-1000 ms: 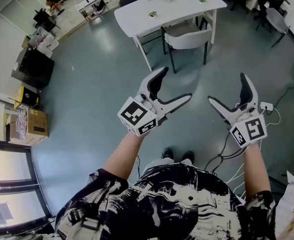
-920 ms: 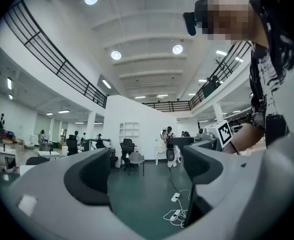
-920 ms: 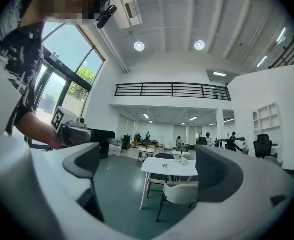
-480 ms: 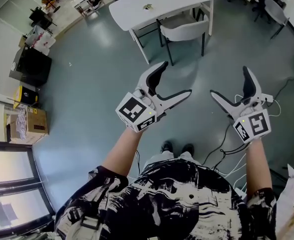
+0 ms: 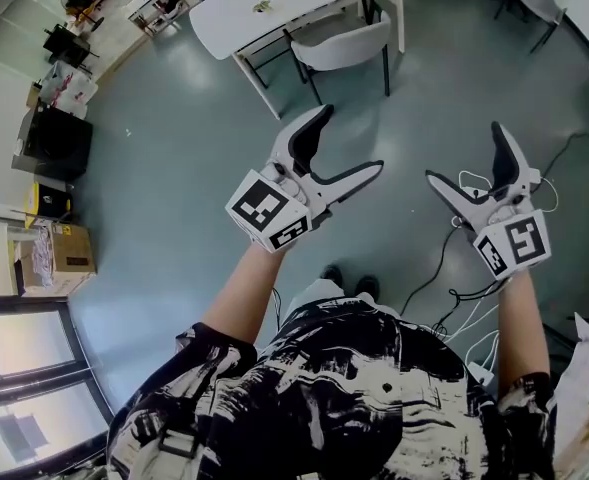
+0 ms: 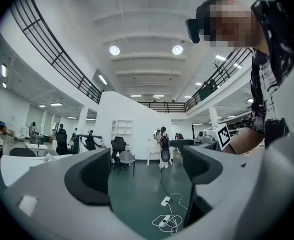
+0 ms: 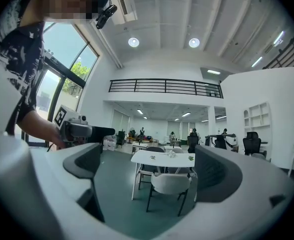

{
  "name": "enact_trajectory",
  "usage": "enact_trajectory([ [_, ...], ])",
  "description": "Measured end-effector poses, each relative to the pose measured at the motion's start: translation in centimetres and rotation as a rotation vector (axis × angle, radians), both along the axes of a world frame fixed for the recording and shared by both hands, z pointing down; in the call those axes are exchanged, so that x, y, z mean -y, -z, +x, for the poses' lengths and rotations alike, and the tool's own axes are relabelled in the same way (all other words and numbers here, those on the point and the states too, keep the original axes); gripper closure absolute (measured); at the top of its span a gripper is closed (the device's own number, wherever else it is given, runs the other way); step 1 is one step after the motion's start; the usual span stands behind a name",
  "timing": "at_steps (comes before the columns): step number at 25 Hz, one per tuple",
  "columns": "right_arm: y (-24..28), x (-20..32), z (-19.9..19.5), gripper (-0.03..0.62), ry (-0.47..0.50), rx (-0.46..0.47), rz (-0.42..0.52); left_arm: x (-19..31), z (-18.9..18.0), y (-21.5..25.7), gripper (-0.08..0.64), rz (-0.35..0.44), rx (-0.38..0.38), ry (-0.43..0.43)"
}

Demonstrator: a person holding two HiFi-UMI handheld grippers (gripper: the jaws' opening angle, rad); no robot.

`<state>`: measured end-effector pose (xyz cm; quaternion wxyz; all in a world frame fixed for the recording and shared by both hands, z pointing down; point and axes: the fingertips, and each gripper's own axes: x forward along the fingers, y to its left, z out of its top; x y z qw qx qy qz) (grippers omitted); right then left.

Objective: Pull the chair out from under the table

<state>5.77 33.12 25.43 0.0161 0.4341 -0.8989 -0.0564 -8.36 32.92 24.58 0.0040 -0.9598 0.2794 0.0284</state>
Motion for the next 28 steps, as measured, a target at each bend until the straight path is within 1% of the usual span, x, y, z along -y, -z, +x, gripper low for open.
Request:
enact_trajectory([
  [5,-0.3,1.5,2.2,0.051,-0.017,0.009,-0.009,2.1,1.6,-0.4,0.129,-0.011,0.014,-0.010],
  [10,-1.5,5.3,3.4,0.051,-0.028,-0.019,-0.024,6.4,2.9,-1.4,0.129,-0.014,-0.001,-0.023],
  [16,-2.3,14.4,4.3,0.051,-0.018,-0.047,-0.035,15.3,3.9,-2.9,0.129,-0.019,-0.024,-0.015],
  [23,-1.0,26.1,2.1,0.051,0.032,-0.073,-0.019,26.1,3.1,-2.9,0.129,-0.017,-0.034,0.007],
  [25,-0.7,28.5,1.5,0.051,0.050,-0.076,-0.014,28.3,3.0,-2.6,0.129,-0.013,-0.037,0.019],
  [28,-0.7,31.3,0.9,0.051,0.087,-0.093,-0.016,30.2,3.0,-2.5,0.129,-0.017,-0.041,0.039],
])
